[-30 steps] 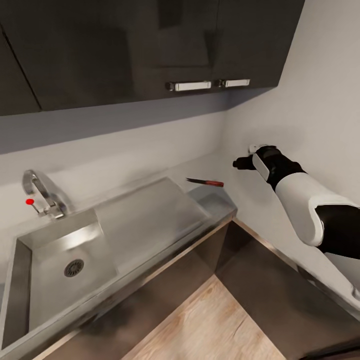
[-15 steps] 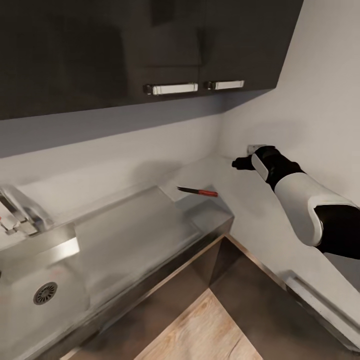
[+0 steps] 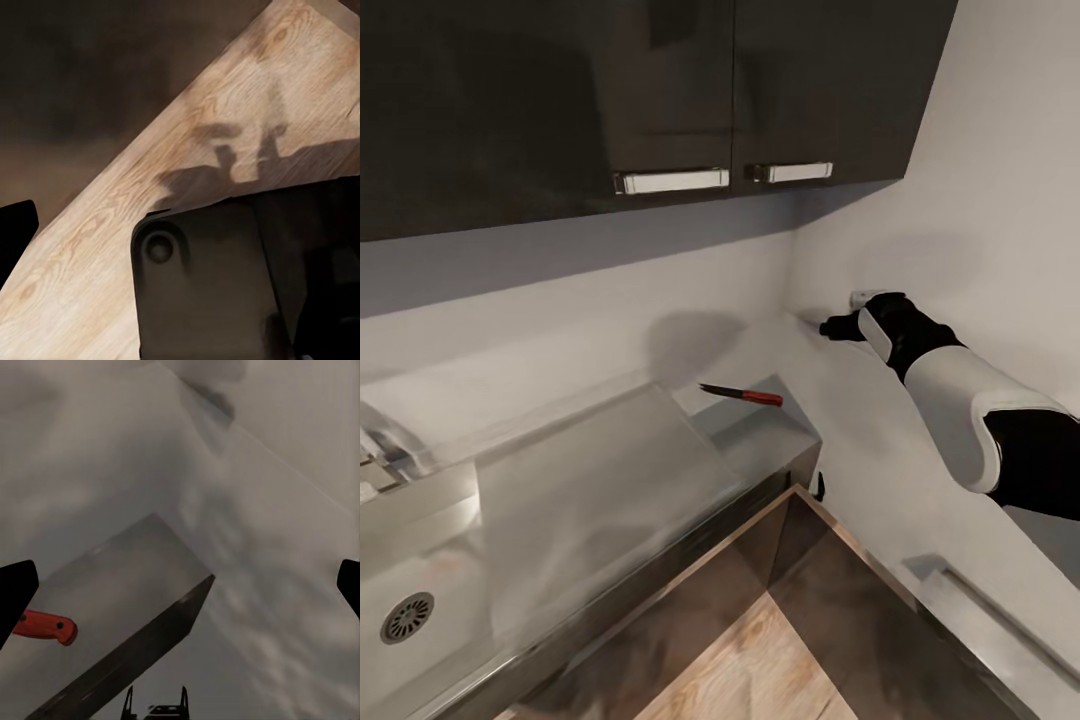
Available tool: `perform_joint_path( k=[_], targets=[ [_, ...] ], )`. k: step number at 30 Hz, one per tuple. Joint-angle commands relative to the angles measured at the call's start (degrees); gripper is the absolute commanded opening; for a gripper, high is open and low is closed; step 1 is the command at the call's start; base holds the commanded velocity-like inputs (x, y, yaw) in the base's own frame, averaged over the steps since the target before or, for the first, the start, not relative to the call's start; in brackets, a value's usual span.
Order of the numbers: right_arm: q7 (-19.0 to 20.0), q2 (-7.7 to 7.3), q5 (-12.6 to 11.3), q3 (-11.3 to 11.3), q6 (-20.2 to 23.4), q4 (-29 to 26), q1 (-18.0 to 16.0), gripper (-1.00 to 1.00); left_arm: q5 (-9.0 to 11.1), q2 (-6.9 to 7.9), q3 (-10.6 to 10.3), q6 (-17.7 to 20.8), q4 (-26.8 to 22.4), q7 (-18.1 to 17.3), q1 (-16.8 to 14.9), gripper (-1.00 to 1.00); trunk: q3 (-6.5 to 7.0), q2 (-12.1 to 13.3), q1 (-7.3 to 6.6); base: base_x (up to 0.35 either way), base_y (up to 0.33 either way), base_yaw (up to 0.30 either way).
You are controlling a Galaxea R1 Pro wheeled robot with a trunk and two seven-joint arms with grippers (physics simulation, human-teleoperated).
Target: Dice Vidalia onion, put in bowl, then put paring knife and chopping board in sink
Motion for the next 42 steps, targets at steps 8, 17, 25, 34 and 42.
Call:
perform_joint_path(
  k=[8, 17, 25, 34, 42],
  targets=[
    [-0.1, 0.02, -0.1, 0.4, 0.3, 0.0, 0.0, 1.00, 0.2, 0.08, -0.4, 0.1, 0.1, 0.5, 0.0, 1.00, -0.10, -0.1, 0.04, 0.109, -0.107, 0.000],
    [-0.1, 1.06, -0.1, 0.4, 0.3, 0.0, 0.1, 1.00, 0.1, 0.08, -0.4, 0.0, 0.1, 0.5, 0.0, 1.00, -0.10, -0.1, 0.04, 0.061, -0.038, 0.000],
    [-0.1, 1.83, -0.1, 0.5, 0.3, 0.0, 0.1, 1.00, 0.2, 0.08, -0.4, 0.0, 0.1, 0.5, 0.0, 1.00, -0.10, -0.1, 0.04, 0.002, -0.001, 0.000],
    [-0.3, 2.05, -0.1, 0.5, 0.3, 0.0, 0.1, 1.00, 0.2, 0.08, -0.4, 0.0, 0.3, 0.5, 0.0, 1.00, -0.10, -0.1, 0.04, 0.002, -0.002, 0.000],
    [-0.3, 2.09, -0.1, 0.5, 0.3, 0.0, 0.1, 1.00, 0.1, 0.08, -0.4, 0.1, 0.4, 0.4, 0.0, 1.00, -0.10, -0.1, 0.04, 0.090, -0.108, 0.000]
  ],
)
